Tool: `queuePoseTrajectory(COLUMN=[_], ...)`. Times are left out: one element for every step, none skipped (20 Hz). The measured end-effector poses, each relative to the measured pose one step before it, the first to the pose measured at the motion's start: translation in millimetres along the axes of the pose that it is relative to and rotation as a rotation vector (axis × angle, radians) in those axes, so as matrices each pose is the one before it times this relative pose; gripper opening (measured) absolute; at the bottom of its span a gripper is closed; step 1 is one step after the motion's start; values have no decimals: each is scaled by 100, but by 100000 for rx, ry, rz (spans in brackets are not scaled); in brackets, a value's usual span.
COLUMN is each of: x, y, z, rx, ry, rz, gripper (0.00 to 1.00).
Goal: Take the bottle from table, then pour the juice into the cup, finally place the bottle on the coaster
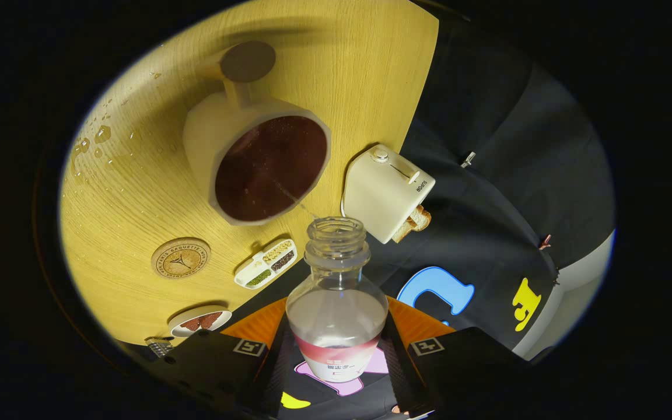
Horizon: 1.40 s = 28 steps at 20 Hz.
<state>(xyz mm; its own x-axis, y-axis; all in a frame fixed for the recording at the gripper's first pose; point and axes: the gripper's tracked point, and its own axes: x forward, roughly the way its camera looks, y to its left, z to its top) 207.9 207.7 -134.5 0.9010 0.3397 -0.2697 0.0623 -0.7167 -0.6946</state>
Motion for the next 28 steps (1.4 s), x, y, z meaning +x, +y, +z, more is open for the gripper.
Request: queuePoseTrajectory(x=[122, -11, -72, -113, 16, -36, -112, -66, -181, -145, -202, -84, -143, -87, -172, 22, -228, -149, -243, -224, -279, -266, -314, -97, -78, 73, 80, 145], y=[99, 139, 64, 193, 181, 239, 404, 476, 385, 281, 193, 125, 40, -96, -260, -368, -306, -327, -323, -236, -304, -281, -237, -473, -381, -351, -556, -554], z=[96, -31, 75, 56, -86, -66, -177, -211, -173, -189, -188, -91, -243, -15, 111, 156, 167, 238, 144, -44, -172, -403, -623, -612, -701, -700, -652, -730], rx=[868, 885, 919, 1567, 1420, 1405, 2022, 2535, 3086, 3700, 4513, 5319, 5535, 5883, 6349, 6109, 5938, 5800, 5784, 5846, 6055, 6548, 7278, 7586, 7412, 7420, 7630, 8497], ry=[-82, 54, -138, -422, -186, 302, 440, 716, 702, 502, 302, 281, 869, 812, 150, 219, -117, -116, -385, -20, 177, 817, 1154, 1506, 1864, 1461, 1317, 957], rz=[-162, -106, -466, -500, -485, -297, 77, 365, 201, 101, -320, -994, -619, -1000, -1069, -1427, -1089, -1130, -726, -640, -481, -183, 5, -204, 71, 260, -489, -305], gripper=[75, 75, 75, 75, 74, 74, 75, 74, 74, 74, 74, 74, 75, 74, 75, 74, 75, 75, 75, 75, 75, 75, 75, 75, 75, 75, 75, 75])
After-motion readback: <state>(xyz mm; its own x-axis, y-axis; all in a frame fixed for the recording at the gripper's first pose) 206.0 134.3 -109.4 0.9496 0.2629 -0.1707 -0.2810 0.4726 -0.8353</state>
